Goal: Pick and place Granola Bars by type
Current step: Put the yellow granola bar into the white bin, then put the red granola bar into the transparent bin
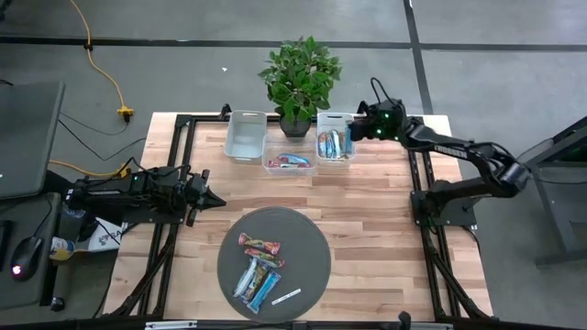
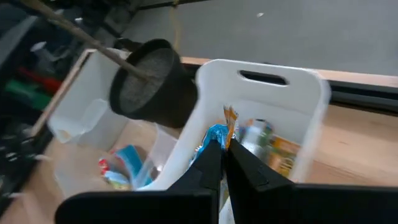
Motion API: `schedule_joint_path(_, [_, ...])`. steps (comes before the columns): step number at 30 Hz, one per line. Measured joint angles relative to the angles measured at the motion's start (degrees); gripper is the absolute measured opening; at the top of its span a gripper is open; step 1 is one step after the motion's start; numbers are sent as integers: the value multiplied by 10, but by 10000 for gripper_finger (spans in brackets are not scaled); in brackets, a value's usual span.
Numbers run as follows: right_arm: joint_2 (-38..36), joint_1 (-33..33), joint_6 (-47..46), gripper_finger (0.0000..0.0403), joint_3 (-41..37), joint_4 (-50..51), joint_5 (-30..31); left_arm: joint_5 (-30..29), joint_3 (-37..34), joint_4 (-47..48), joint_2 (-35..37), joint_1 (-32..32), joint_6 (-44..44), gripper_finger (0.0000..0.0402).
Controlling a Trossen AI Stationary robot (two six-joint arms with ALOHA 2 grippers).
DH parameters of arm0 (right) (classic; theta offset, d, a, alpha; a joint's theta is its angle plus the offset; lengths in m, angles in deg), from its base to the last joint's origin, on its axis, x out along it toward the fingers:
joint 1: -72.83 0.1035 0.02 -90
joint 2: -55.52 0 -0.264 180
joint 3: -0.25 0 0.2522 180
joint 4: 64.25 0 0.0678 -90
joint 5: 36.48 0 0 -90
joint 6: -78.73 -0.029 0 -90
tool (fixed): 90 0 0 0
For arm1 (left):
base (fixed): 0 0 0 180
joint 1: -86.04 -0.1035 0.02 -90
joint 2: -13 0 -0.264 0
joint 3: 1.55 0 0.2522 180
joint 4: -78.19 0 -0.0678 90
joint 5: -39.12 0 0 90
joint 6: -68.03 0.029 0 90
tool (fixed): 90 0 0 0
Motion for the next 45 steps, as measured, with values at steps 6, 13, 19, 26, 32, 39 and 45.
schedule_joint_path(6, [68, -3, -4, 0, 1, -53, -25, -1, 0, 0, 0, 0, 0, 1])
schedule_joint_path(13, [94, -2, -6, 4, 1, -65, -14, -1, 0, 0, 0, 0, 0, 1])
schedule_joint_path(19, [94, -2, -2, 46, 1, -69, -5, -1, 0, 0, 0, 0, 0, 1])
schedule_joint_path(26, [94, -2, 6, 103, 1, -80, -10, -1, 0, 0, 0, 0, 0, 1])
schedule_joint_path(32, [71, -2, 31, 126, 1, -102, -33, -1, 0, 0, 0, 0, 0, 1])
schedule_joint_path(39, [-7, 20, 52, 126, 1, -35, -73, 0, 0, 0, 0, 0, 0, 1])
schedule_joint_path(45, [-79, 109, 85, 126, 1, 51, -112, 0, 0, 0, 0, 0, 0, 1])
